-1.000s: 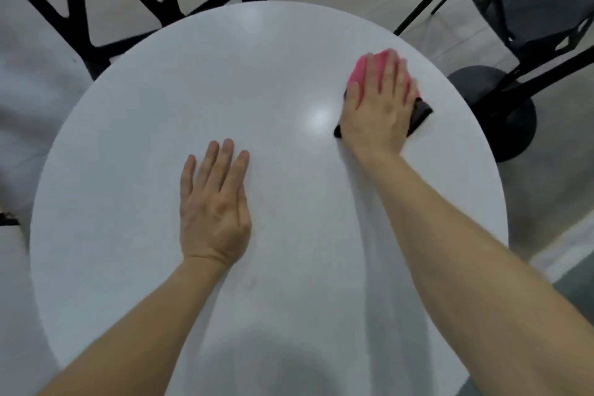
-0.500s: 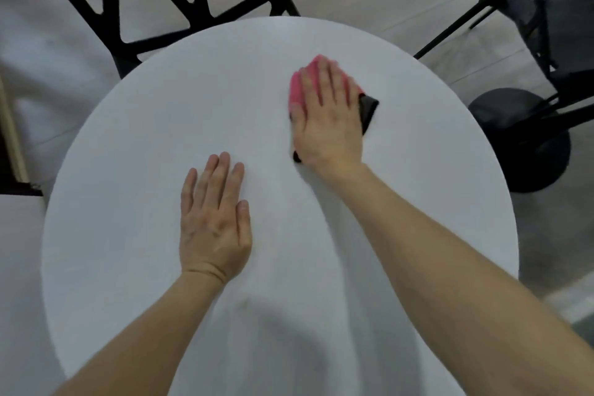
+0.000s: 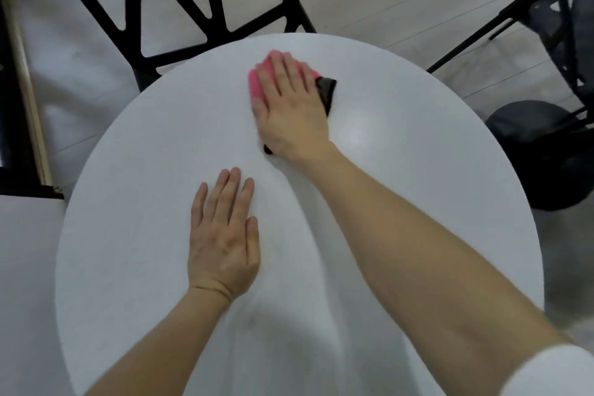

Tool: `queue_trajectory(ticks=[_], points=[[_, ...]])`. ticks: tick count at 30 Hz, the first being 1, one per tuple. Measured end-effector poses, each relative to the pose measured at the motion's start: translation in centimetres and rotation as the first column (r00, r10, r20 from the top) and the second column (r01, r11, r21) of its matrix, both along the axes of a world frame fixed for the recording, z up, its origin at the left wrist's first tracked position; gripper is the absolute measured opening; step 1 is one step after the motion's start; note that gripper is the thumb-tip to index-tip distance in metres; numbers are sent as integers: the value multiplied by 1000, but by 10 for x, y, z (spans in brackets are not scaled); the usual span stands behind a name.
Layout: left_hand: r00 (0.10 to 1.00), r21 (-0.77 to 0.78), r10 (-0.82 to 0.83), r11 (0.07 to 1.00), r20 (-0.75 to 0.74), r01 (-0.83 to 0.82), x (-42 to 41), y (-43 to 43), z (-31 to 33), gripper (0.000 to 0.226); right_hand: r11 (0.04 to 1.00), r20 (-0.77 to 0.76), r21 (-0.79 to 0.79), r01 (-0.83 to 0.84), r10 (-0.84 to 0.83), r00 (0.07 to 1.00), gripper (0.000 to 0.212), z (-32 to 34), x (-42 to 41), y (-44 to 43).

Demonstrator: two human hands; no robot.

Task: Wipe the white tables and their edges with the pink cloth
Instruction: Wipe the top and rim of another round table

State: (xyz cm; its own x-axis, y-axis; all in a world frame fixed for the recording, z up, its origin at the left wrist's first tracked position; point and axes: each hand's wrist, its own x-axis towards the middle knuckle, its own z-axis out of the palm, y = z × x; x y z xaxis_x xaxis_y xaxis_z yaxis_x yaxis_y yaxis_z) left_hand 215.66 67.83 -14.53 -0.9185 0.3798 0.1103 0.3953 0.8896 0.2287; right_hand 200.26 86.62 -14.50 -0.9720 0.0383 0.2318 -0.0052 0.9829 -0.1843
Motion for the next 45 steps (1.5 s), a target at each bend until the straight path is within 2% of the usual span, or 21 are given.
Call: queue_trajectory(ticks=[3,5,9,12,14,15,16,18,21,23,25,28,31,34,35,36,37,40,42,43,45], points=[[1000,-20,-1,1000,-5,1,0,-1,0,61,963,49,-66,-262,266,963,62,7,-6,-29],[1000,-27,0,1000,-13,0,-1,-2,-1,61,964,-7,-112,-241,242,970,58,1,15,8],[1000,-12,7,1000,-10,-7,2,1,-1,61,975,33,-71,209,-207,978,58,5,124,127],[1000,-1,4,1000,-7,-4,0,0,0,60,826,82,-26,563,-559,825,60,13,176,161],[1000,-8,7,1000,5,-7,0,-1,-1,60,719,49,-30,694,-693,720,58,13,150,128],[1000,-12,10,1000,11,-10,1,-1,-1,60,732,18,-41,680,-680,733,58,13,125,104],[1000,-14,13,1000,13,-13,1,-1,-1,60,796,16,-63,603,-603,798,57,14,98,75],[1000,-10,16,1000,12,-16,-1,-1,1,59,942,53,-70,329,-326,944,56,14,56,17],[1000,-14,21,1000,1,-21,-2,3,2,59,995,58,-94,33,-28,998,57,14,48,-9],[1000,-27,19,999,7,-18,-3,2,2,59,991,3,-126,37,-37,999,58,7,80,15],[1000,-31,23,999,11,-23,-3,3,3,59,974,0,-116,196,-197,980,57,3,135,55],[1000,-26,10,1000,22,-10,-1,8,5,61,868,59,-41,494,-492,869,60,6,238,111],[1000,-25,2,1000,26,-1,-1,8,5,59,711,161,-6,703,-693,703,65,7,301,117],[990,44,-118,992,71,115,3,-10,18,52,495,155,-6,869,-858,489,68,7,287,90],[981,62,-181,982,76,176,4,-27,27,51,465,153,-20,885,-873,462,68,9,264,65],[971,57,-228,973,77,224,5,-52,34,50,507,159,-31,862,-849,505,68,12,233,31],[966,38,-248,969,67,246,8,-82,41,48,605,157,-39,795,-782,603,67,13,201,-15],[990,-47,-141,989,17,142,14,-175,56,46,922,192,-38,385,-372,908,63,12,131,-190],[999,-104,-46,993,29,49,20,-222,58,48,990,264,-73,123,-100,959,63,16,126,-265],[999,-113,-29,993,29,32,21,-236,56,48,993,254,-94,72,-46,966,62,17,134,-274],[996,-107,-75,991,45,80,22,-242,47,46,986,108,-153,60,-44,993,56,12,163,-243]])
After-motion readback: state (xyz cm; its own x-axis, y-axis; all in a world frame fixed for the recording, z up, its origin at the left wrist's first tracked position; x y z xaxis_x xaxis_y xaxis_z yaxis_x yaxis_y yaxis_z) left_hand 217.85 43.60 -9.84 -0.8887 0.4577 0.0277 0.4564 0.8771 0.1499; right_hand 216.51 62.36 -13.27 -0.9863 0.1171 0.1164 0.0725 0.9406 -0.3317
